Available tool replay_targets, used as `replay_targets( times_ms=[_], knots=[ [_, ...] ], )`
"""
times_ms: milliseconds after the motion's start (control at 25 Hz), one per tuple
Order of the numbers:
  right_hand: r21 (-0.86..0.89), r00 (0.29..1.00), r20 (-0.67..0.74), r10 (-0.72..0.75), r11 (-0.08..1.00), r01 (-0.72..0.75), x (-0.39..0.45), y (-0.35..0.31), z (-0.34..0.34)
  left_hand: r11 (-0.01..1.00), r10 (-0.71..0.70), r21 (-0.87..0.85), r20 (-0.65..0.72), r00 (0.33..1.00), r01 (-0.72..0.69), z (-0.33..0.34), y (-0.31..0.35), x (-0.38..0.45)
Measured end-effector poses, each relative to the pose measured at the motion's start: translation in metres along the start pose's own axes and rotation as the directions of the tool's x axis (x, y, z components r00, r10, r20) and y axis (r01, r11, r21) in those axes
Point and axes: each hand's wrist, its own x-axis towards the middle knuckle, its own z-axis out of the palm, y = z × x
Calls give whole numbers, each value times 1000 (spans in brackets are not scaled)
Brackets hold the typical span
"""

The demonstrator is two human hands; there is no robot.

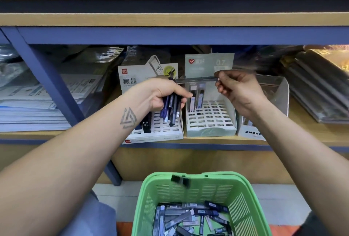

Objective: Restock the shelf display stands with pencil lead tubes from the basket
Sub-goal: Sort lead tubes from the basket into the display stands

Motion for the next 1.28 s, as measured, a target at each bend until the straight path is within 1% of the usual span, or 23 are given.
replay_targets(
  times_ms=[80,160,240,400,440,520,600,720,800,920,1000,1080,1200,1280],
  knots=[
    [-26,999,-54,1,1000,-3,3,4,-4,1000,-11,22,-47,999,12,3,-1,6],
    [-103,994,-110,-23,995,12,6,5,-9,999,-18,30,-85,996,21,3,-1,9],
    [-183,992,-116,-59,982,37,8,6,-10,999,-15,41,-120,993,20,2,-2,9],
    [-327,976,-117,-183,935,136,12,4,-9,998,4,67,-213,977,11,2,-5,11],
    [-349,976,-111,-190,926,141,12,3,-10,997,7,74,-233,972,11,2,-5,11],
    [-395,986,-57,-157,910,122,11,4,-9,996,28,90,-280,960,-3,4,-8,14],
    [-487,989,12,-145,863,132,9,6,-4,992,74,123,-337,938,-34,7,-11,20],
    [-629,968,107,-226,739,242,6,6,9,982,101,184,-383,918,-31,13,-17,32],
    [-678,945,144,-293,667,310,5,7,17,977,120,211,-410,904,-34,17,-18,37],
    [-704,927,165,-338,617,351,5,9,23,966,120,258,-430,895,-6,21,-21,43],
    [-705,918,172,-357,606,368,5,10,23,964,137,265,-443,886,-16,22,-23,46],
    [-712,908,223,-355,577,400,5,10,25,963,166,268,-468,868,-40,21,-25,50],
    [-741,879,343,-332,479,470,1,15,32,961,200,265,-480,854,-77,21,-25,53],
    [-756,852,369,-373,413,508,0,17,36,962,190,264,-472,861,-68,22,-25,54]
  ],
)
